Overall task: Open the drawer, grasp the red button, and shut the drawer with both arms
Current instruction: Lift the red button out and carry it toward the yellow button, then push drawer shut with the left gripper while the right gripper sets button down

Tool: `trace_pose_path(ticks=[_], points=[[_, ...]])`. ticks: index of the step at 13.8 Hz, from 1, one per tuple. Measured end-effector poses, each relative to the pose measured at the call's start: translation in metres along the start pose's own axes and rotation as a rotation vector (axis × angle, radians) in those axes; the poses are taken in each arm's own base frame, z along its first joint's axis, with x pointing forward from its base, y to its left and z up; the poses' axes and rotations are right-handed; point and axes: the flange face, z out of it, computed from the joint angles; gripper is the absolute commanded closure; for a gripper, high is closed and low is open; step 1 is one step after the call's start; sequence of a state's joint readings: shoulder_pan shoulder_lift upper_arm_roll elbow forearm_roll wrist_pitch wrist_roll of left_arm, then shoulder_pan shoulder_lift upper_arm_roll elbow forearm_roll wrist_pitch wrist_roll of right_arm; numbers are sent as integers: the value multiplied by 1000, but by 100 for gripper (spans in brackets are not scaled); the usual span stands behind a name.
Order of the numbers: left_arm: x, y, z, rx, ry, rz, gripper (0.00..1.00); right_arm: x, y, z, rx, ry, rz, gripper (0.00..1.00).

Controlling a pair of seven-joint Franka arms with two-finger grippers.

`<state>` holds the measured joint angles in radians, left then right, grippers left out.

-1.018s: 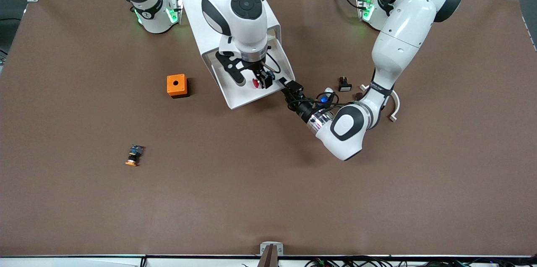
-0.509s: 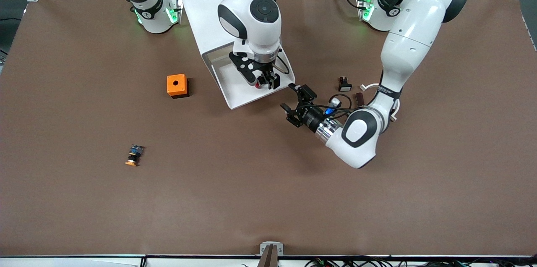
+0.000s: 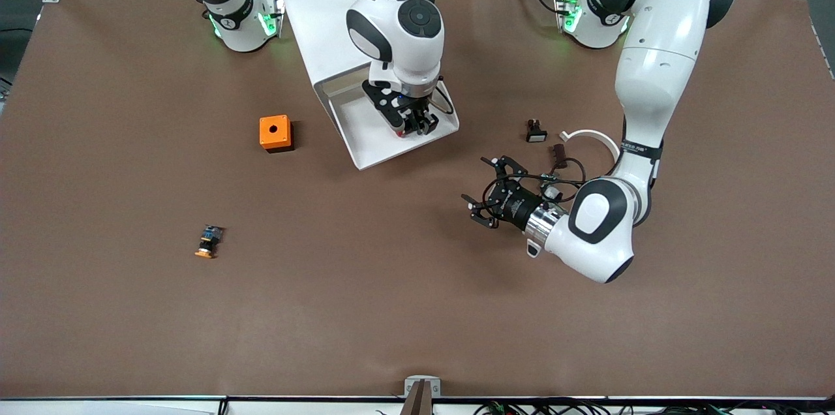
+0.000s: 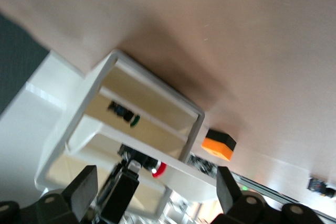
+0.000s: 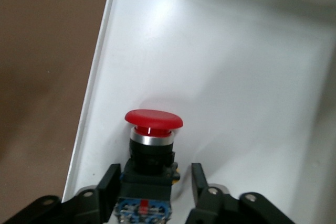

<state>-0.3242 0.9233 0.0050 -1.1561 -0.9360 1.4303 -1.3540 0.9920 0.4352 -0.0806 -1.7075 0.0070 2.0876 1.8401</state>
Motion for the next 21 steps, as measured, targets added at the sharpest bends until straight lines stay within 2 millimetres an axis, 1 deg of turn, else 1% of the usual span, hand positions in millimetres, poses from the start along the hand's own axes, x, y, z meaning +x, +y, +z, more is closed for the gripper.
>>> trace_pose_path(ticks=[1, 4, 5, 6, 7, 8, 9, 10, 12, 14, 15, 16, 18, 19, 21], points=[[-13, 0, 1, -18, 66, 65, 1, 0, -1, -2, 4, -1, 1, 100], [-60, -1, 3, -86, 305, 254, 1, 5, -6, -10, 20, -4, 2, 100], [-75, -2, 2, -105, 382, 306, 1, 11, -10, -16, 24, -6, -10, 100], [-87, -3, 2, -123, 454, 342, 1, 23, -15, -25, 15, -12, -38, 100], [-95, -2, 3, -136, 518, 369, 1, 41, -21, -36, 2, -16, -82, 100], [-99, -1, 2, -152, 578, 394, 1, 66, -27, -46, -6, -20, -134, 100], [-103, 1, 1, -167, 638, 418, 1, 98, -33, -55, -6, -25, -190, 100], [-107, 2, 2, -173, 698, 440, 1, 137, -36, -60, -4, -29, -251, 100], [-118, 3, 10, -170, 790, 483, 1, 218, -35, -58, -7, -38, -364, 100], [-132, 3, 19, -174, 847, 519, 1, 293, -26, -47, -10, -46, -468, 100], [-139, 2, 23, -172, 882, 539, 1, 326, -19, -37, -5, -47, -518, 100], [-147, 1, 29, -169, 915, 558, 1, 357, -10, -23, 6, -44, -565, 100], [-156, 1, 39, -164, 959, 586, 1, 411, 12, 12, 34, -23, -646, 100], [-160, 2, 45, -165, 978, 602, 1, 434, 24, 30, 46, -10, -675, 100], [-166, 4, 60, -176, 1026, 634, 1, 463, 42, 65, 62, 14, -717, 100]])
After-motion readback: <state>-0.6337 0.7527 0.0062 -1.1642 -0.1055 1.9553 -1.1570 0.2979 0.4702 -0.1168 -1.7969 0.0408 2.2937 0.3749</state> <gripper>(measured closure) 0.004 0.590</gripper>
